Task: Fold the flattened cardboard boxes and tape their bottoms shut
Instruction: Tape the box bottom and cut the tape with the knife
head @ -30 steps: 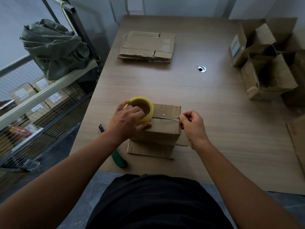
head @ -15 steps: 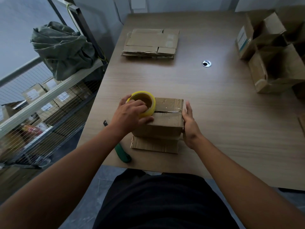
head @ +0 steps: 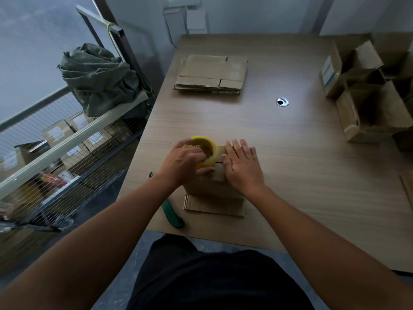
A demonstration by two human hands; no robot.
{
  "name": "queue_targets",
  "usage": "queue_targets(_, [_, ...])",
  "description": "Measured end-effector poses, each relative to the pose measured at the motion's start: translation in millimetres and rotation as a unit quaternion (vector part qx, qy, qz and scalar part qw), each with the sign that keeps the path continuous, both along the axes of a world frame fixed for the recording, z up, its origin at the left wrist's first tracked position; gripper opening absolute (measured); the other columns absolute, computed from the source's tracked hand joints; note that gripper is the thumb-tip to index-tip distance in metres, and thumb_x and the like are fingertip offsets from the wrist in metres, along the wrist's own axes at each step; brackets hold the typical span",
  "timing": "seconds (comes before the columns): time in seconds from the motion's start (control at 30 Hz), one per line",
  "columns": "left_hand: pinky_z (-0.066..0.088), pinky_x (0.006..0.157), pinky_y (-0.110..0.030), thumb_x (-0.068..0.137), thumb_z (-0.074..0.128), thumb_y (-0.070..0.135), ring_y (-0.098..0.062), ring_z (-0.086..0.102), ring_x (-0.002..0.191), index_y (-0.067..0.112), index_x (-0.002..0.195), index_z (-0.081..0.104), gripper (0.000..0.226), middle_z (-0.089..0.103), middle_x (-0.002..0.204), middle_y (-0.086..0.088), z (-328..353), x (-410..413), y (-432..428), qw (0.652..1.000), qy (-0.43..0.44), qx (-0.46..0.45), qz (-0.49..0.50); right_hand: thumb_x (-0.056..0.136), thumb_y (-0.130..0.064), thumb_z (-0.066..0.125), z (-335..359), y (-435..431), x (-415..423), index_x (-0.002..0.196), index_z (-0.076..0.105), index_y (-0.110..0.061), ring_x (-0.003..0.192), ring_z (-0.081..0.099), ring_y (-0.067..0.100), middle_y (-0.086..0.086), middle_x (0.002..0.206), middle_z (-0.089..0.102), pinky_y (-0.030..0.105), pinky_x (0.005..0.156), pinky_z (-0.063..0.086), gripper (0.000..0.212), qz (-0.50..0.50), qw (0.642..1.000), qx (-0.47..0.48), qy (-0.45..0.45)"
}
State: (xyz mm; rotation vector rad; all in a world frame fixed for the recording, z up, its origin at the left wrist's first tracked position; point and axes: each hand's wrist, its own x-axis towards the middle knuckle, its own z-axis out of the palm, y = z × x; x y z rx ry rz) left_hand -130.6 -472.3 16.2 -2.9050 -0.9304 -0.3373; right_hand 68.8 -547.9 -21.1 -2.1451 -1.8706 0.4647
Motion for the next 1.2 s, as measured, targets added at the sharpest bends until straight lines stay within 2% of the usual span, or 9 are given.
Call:
queue_targets(0.1, [0.050, 0.095, -0.037, 0.091, 0.058, 0.060, -0.025, 0.065, 0.070, 0.020, 0.074, 0.063, 0.043, 0.067, 0.074, 0.000, 9.0, -2.6, 9.7, 0.998, -0.008, 0.004, -0.055, 0.094, -0.058, -0.005, 1.4, -0.8, -1.2, 0.163, 0.003, -0.026, 0.157, -0.003, 0.018, 0.000, 0.171, 0.006, 0.039, 0.126, -0.006, 0.076, -0.010, 1.000, 0.006, 0.015])
queue_targets(0.2, [0.053, 0.074, -0.037, 0.095, 0.054, 0.053, -0.025, 0.063, 0.066, 0.019, 0.093, 0.061, 0.035, 0.066, 0.075, 0.000, 23.3, -4.1, 13.3, 0.995, -0.037, -0.056, -0.079, 0.095, -0.060, -0.004, 1.3, -2.2, -4.1, 0.162, -0.007, -0.028, 0.157, -0.004, 0.017, 0.000, 0.171, 0.004, 0.040, 0.126, -0.005, 0.073, -0.029, 0.999, 0.009, 0.037])
queue_targets(0.27, [0.044, 0.056, -0.028, 0.096, 0.055, 0.049, -0.023, 0.059, 0.059, 0.020, 0.107, 0.059, 0.031, 0.063, 0.074, 0.002, 37.9, -2.3, 15.4, 0.992, -0.037, -0.077, -0.097, 0.096, -0.062, -0.003, 3.7, -3.4, -5.3, 0.162, -0.007, -0.030, 0.157, -0.003, 0.016, -0.001, 0.171, 0.005, 0.041, 0.127, -0.003, 0.073, -0.037, 0.998, 0.005, 0.048])
queue_targets(0.33, [0.031, 0.049, -0.020, 0.098, 0.056, 0.047, -0.017, 0.053, 0.053, 0.023, 0.118, 0.055, 0.031, 0.058, 0.072, 0.005, 53.6, -1.9, 19.9, 0.992, -0.014, -0.076, -0.104, 0.104, -0.057, 0.005, 5.6, -3.4, -6.5, 0.162, -0.007, -0.032, 0.157, -0.004, 0.015, -0.002, 0.171, 0.004, 0.042, 0.127, -0.003, 0.064, -0.039, 0.998, -0.003, 0.047])
queue_targets(0.4, [0.029, 0.048, -0.019, 0.098, 0.057, 0.047, -0.009, 0.048, 0.051, 0.024, 0.121, 0.056, 0.033, 0.059, 0.072, 0.006, 66.3, -6.4, 27.7, 0.992, -0.002, -0.087, -0.088, 0.107, -0.053, 0.009, 6.8, -2.8, -7.4, 0.162, -0.006, -0.034, 0.157, -0.005, 0.014, -0.002, 0.171, 0.003, 0.042, 0.127, -0.002, 0.060, -0.042, 0.999, -0.012, 0.030])
queue_targets(0.57, [0.051, 0.062, -0.029, 0.095, 0.058, 0.056, -0.009, 0.059, 0.067, 0.026, 0.107, 0.066, 0.033, 0.061, 0.076, 0.010, 67.6, -45.1, 53.9, 0.990, 0.018, -0.138, -0.015, 0.105, -0.057, 0.009, 5.7, 0.6, -9.4, 0.162, 0.003, -0.038, 0.157, -0.003, 0.016, -0.001, 0.171, 0.006, 0.045, 0.127, 0.004, 0.060, -0.050, 0.998, -0.037, -0.019])
queue_targets(0.77, [0.045, 0.068, -0.030, 0.088, 0.062, 0.065, -0.015, 0.064, 0.083, 0.028, 0.097, 0.073, 0.040, 0.061, 0.083, 0.010, 37.2, -70.2, 85.1, 0.979, 0.021, -0.201, 0.031, 0.105, -0.057, 0.017, 9.2, 5.6, -14.0, 0.161, 0.008, -0.041, 0.155, 0.004, 0.021, 0.003, 0.168, 0.016, 0.040, 0.126, 0.013, 0.059, -0.056, 0.994, -0.045, -0.078])
queue_targets(1.03, [0.041, 0.059, -0.025, 0.089, 0.059, 0.066, -0.011, 0.058, 0.074, 0.025, 0.099, 0.074, 0.045, 0.066, 0.083, 0.007, -6.8, -74.4, 91.7, 0.968, -0.004, -0.247, 0.053, 0.106, -0.053, 0.025, 19.7, 12.0, -21.4, 0.161, 0.009, -0.041, 0.154, 0.005, 0.021, 0.000, 0.163, 0.017, 0.043, 0.120, 0.025, 0.058, -0.086, 0.989, -0.091, -0.076])
queue_targets(1.2, [0.058, 0.072, -0.039, 0.086, 0.056, 0.074, -0.021, 0.066, 0.079, 0.027, 0.102, 0.076, 0.053, 0.074, 0.086, 0.001, -24.9, -77.4, 100.2, 0.964, -0.035, -0.259, 0.038, 0.097, -0.062, 0.023, 23.0, 20.4, -25.3, 0.156, 0.026, -0.037, 0.152, 0.012, 0.024, 0.003, 0.157, 0.029, 0.057, 0.122, 0.016, 0.065, -0.109, 0.985, -0.110, -0.079])
